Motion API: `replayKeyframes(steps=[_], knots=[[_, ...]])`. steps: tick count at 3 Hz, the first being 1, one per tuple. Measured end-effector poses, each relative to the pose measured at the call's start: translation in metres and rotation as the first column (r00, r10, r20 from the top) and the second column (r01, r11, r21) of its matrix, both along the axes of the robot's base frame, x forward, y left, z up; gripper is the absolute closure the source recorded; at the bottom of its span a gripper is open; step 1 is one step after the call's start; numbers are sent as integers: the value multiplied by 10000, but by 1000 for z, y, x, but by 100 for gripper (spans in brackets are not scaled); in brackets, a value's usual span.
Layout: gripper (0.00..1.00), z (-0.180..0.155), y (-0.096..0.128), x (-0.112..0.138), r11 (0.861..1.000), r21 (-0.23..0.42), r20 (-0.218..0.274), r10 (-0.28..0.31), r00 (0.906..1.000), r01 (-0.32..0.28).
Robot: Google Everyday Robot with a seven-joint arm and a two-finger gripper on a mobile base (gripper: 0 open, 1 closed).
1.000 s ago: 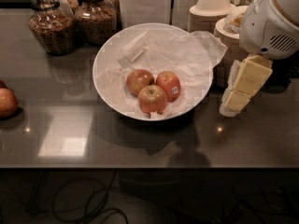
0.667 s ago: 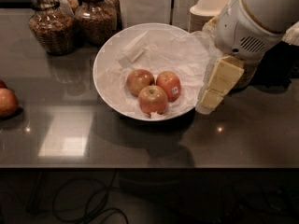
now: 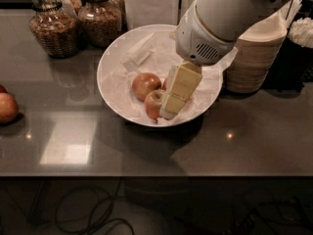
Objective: Pick apple from white bowl
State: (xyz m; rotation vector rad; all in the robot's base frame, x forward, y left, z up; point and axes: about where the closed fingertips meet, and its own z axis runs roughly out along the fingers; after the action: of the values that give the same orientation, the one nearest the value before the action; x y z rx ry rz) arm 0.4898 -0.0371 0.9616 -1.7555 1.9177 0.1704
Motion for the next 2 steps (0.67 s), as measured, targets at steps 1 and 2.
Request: replayKeyframes(steps=[1, 2], knots=[[0, 0, 0, 0, 10000, 7, 0, 2, 10000, -2], [0, -9, 10, 8, 9976, 683, -135, -65, 9999, 74]])
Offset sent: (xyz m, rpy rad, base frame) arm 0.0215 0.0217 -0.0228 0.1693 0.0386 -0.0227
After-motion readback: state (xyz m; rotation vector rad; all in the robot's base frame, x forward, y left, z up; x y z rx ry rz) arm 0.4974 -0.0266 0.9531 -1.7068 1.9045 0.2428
